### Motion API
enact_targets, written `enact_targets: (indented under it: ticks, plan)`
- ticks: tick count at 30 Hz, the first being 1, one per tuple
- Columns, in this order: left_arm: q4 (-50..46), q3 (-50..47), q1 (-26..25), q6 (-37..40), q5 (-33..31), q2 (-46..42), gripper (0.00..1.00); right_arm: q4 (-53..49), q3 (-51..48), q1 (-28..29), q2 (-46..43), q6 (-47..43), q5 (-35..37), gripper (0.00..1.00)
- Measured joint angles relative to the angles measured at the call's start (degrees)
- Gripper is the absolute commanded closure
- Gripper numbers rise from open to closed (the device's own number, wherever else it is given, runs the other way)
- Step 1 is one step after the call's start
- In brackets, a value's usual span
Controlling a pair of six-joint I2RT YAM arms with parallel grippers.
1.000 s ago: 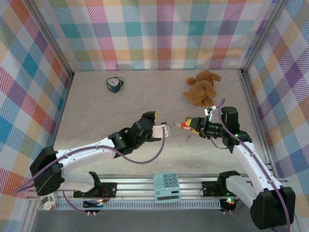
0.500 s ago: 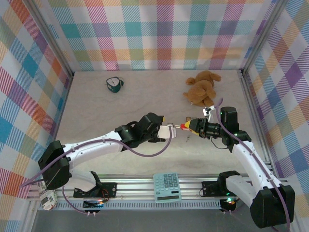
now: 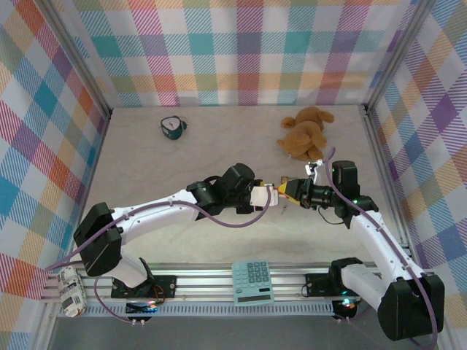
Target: Unlock with the key
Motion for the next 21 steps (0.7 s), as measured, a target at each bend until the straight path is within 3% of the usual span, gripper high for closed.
enact_targets:
  ticks: [3,6,13,21]
  plan:
    - [0.20,0.59,0.04,-0.17,-0.13,0.74,0.84,-0.44,0.02,0.00,0.00,-0.02,0.00,0.75]
    - [1.22,0.92,0.26,-0.61,-0.20,0.83,0.92,-0.68,0.02,0.02,-0.09,-0.33,-0.02,0.76]
    - [1.55,0.92,0.33,-0.96,-0.09,0.83,1.00,-0.90,0.02,0.02,-0.74,-1.49,0.59,0.77]
    - [1.99,-0.26,0.39,-0.96,-0.79,-0.52,1.00,-0.57,0.02,-0.15,-1.16,-0.92,0.17,0.77]
